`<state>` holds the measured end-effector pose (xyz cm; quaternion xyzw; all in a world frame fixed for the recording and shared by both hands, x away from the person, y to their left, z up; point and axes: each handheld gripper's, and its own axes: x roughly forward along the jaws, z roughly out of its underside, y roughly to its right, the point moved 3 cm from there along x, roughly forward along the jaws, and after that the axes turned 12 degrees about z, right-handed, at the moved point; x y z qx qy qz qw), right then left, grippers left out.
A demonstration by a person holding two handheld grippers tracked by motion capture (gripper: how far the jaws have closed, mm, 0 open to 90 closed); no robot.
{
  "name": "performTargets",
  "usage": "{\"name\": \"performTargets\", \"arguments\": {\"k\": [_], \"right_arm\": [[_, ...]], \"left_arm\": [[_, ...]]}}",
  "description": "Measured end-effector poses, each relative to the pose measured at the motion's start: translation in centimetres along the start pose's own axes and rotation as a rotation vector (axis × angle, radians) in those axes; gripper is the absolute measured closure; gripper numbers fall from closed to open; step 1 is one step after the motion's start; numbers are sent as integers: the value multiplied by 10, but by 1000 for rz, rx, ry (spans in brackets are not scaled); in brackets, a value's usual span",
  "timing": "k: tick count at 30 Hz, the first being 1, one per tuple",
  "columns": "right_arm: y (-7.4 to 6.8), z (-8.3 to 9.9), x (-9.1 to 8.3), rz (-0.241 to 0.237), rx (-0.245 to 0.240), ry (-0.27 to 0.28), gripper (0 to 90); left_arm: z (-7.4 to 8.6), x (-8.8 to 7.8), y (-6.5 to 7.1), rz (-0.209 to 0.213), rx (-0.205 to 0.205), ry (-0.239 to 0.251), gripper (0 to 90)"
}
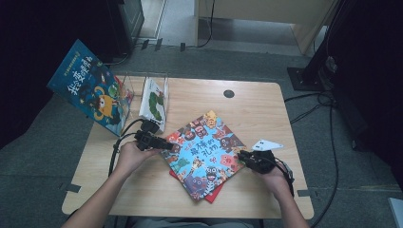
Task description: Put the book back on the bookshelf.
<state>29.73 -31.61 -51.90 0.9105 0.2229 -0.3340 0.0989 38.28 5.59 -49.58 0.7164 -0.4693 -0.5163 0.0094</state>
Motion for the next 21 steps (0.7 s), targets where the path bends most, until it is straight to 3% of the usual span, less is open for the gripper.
{"name": "performTargets", "arguments": {"k": [3,6,8,11,15,19,21], "right_arm": [[3,4,-4,3,8,-4,842],[4,7,-8,7,16,-11,843],[4,8,-11,12,15,-15,842],[5,10,-13,14,27,-18,842],[5,11,-13,16,41,-25,852],[7,13,-17,13,43,-39,878],[8,14,-19,17,56,-51,896]], "left_arm": [[3,1,2,-18,25,15,526],[6,0,0,0,24,46,525],[7,0,-1,7,55,42,522],[7,0,-1,16,49,50,501],[8,2,4,-27,76,46,497],[7,-3,-1,-1,22,42,523],[7,-8,-4,-15,10,44,498]]}}
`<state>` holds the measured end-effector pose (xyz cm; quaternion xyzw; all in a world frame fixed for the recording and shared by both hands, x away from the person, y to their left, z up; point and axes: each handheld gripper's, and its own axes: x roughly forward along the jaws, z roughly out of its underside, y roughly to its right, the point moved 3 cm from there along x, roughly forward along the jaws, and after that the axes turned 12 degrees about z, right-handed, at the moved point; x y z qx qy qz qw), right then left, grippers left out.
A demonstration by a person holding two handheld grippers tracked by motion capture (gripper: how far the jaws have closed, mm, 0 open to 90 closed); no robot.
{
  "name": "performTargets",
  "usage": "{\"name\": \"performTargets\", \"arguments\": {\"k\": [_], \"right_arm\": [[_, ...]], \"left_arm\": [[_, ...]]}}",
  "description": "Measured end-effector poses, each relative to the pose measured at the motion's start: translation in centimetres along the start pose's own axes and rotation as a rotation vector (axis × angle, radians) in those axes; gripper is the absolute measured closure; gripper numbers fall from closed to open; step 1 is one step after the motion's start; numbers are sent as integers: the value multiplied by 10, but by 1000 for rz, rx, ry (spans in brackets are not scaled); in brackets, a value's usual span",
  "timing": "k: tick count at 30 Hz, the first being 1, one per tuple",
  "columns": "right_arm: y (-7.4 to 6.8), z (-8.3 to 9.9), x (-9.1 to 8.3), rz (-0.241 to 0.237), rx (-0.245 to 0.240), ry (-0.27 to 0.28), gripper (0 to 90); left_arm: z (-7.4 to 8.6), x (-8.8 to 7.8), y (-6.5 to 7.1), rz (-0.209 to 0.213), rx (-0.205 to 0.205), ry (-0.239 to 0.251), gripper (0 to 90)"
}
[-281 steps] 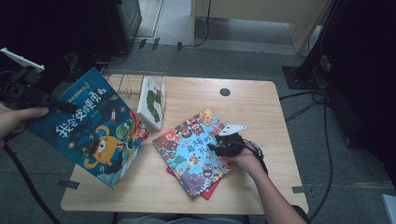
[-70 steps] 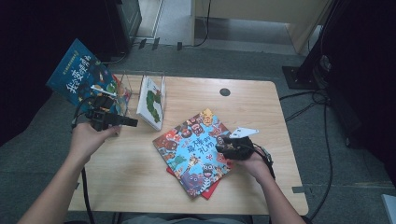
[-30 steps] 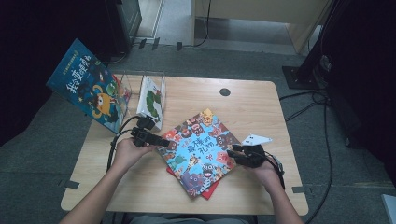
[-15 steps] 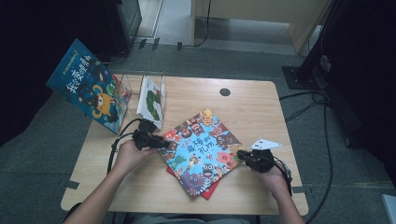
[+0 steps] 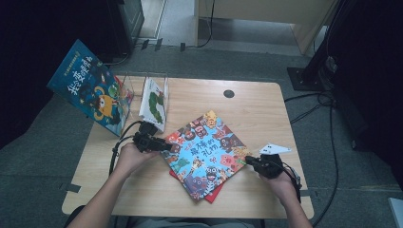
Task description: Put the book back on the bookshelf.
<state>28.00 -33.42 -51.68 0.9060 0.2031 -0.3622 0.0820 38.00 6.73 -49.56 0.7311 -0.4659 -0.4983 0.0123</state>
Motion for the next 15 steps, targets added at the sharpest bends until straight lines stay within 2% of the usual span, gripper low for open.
{"name": "performTargets", "arguments": {"k": [2,5,8,11,15], "right_arm": [[2,2,-2,-2,15,-13,900],[3,9,-3,3,-2,-60,900],[5,9,-2,7,3,-54,900],[6,8,-1,8,3,-49,900],[7,8,-1,11,0,-49,900]], "left_arm": [[2,-5,-4,-6,-2,-2,497],[4,-9,-11,-8,-30,4,485],[3,-13,-17,-13,-45,39,477],[5,-10,-20,-18,-50,14,469],[5,-5,-20,-4,-50,-9,466]]}}
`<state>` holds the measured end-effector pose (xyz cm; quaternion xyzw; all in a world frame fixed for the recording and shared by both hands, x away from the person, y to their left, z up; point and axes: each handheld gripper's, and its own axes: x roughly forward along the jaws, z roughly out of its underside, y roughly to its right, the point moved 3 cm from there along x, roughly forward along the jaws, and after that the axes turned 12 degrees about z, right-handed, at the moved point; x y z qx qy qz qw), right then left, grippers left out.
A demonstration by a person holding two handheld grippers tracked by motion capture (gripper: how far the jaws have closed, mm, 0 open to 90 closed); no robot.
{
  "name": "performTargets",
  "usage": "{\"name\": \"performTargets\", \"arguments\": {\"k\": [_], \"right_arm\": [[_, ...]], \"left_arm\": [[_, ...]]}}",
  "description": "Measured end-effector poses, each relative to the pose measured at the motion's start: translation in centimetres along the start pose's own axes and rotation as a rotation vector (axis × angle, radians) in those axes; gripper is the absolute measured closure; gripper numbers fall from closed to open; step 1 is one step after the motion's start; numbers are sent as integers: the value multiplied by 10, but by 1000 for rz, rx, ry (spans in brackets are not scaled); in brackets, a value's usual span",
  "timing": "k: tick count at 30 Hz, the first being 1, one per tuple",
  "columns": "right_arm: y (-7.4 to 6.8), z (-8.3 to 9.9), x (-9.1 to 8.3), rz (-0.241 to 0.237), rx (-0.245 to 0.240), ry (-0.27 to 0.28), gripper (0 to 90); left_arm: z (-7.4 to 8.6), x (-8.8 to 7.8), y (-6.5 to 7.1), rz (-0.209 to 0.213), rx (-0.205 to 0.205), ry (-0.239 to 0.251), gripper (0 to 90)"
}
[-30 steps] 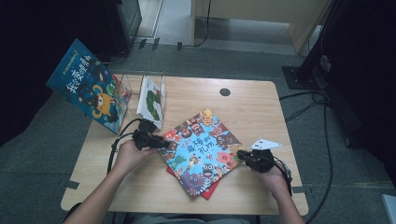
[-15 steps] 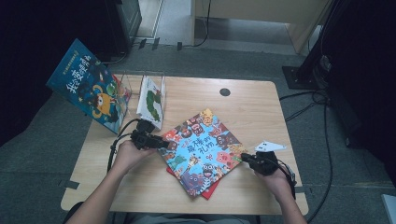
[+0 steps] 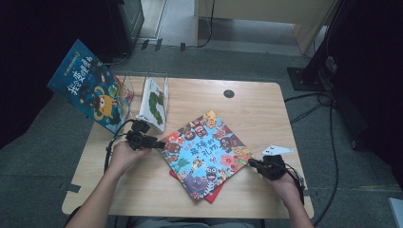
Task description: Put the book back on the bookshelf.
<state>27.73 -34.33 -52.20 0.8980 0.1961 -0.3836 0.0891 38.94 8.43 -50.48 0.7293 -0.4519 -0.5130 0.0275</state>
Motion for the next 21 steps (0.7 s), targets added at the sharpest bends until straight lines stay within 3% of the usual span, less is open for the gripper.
{"name": "performTargets", "arguments": {"k": [13,21], "right_arm": [[5,-2,2,-3,22,9,895],[14,-6,8,1,67,18,884]], "left_arm": [[3,5,3,12,5,-44,476],[14,3,10,60,-31,-40,479]]}}
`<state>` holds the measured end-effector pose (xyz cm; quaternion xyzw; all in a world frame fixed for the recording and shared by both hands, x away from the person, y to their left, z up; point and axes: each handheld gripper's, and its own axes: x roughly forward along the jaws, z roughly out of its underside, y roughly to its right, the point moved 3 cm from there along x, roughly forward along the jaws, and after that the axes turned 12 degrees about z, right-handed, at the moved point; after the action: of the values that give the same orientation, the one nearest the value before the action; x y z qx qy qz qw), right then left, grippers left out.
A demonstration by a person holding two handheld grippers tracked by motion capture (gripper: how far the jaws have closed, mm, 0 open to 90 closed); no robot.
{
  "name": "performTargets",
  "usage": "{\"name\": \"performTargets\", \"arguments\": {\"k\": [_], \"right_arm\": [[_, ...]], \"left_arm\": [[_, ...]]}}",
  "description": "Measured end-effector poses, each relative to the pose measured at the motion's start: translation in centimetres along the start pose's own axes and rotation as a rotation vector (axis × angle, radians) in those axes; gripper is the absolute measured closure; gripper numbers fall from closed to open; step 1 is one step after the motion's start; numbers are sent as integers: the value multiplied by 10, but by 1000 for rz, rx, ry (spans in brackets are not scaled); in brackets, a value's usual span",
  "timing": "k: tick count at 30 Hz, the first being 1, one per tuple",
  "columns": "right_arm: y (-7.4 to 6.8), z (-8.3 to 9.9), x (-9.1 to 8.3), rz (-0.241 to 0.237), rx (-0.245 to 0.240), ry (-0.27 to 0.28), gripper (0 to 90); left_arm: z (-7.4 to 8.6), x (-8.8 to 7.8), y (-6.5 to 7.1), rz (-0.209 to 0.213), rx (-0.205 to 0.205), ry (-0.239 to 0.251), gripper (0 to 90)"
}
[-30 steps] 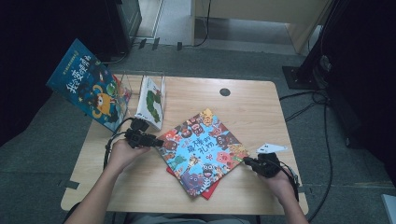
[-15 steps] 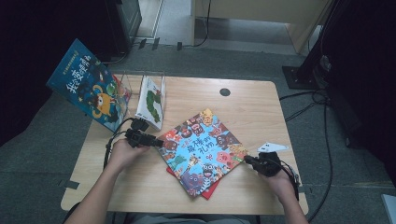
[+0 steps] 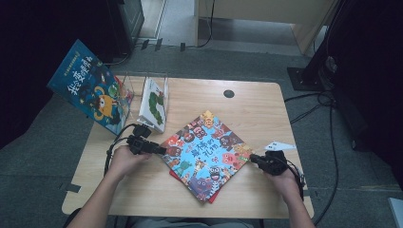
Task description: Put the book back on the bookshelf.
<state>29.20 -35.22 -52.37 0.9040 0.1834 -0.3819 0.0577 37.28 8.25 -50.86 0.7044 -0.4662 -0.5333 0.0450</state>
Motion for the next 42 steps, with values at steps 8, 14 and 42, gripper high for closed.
{"name": "performTargets", "arguments": {"k": [8,14,42], "right_arm": [[6,-5,6,11,36,8,881],[7,-10,11,20,41,16,880],[13,-27,30,54,80,15,899]], "left_arm": [[7,-1,7,11,-2,5,481],[-6,3,2,27,-43,60,521],[23,6,24,43,-50,-3,617]]}}
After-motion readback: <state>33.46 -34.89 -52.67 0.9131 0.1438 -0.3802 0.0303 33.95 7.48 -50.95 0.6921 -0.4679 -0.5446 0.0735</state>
